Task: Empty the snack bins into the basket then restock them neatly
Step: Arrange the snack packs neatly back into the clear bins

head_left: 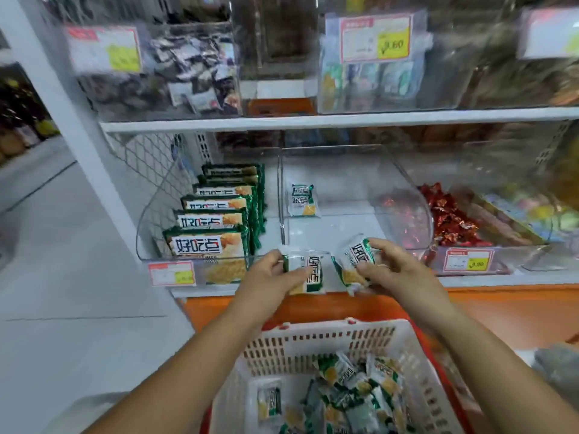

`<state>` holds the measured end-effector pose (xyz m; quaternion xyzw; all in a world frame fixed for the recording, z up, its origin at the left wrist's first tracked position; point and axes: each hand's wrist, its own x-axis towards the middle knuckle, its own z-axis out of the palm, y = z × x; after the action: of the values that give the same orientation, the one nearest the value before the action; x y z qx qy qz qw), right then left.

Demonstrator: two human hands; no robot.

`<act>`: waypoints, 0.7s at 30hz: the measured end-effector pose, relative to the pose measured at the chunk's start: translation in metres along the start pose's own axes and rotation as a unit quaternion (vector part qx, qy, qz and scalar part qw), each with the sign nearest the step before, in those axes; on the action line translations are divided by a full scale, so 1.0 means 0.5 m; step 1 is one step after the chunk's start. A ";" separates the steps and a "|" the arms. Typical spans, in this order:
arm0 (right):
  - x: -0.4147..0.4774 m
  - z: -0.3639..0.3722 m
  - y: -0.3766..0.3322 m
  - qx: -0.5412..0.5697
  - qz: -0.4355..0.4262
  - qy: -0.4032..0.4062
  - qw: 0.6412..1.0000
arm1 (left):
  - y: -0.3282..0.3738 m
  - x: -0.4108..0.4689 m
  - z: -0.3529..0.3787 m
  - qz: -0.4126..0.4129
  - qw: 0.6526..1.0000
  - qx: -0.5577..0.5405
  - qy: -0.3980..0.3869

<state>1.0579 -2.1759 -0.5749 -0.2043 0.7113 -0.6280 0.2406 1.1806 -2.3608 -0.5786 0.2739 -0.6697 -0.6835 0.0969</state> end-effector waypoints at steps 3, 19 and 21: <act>0.076 0.016 -0.057 -0.016 -0.054 -0.004 0.998 | 0.063 0.012 -0.048 0.048 0.998 0.013 0.049; 0.472 0.123 0.007 -0.476 -0.080 -0.035 0.875 | 0.109 0.101 -0.146 0.121 0.983 -0.044 0.127; 0.473 0.124 0.008 -0.488 -0.081 -0.019 0.869 | 0.109 0.106 -0.140 0.129 0.983 -0.049 0.123</act>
<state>0.9056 -2.3649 -0.6051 -0.3649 0.9032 -0.2142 0.0723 1.1592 -2.4523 -0.5355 0.2621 -0.6483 -0.6583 0.2788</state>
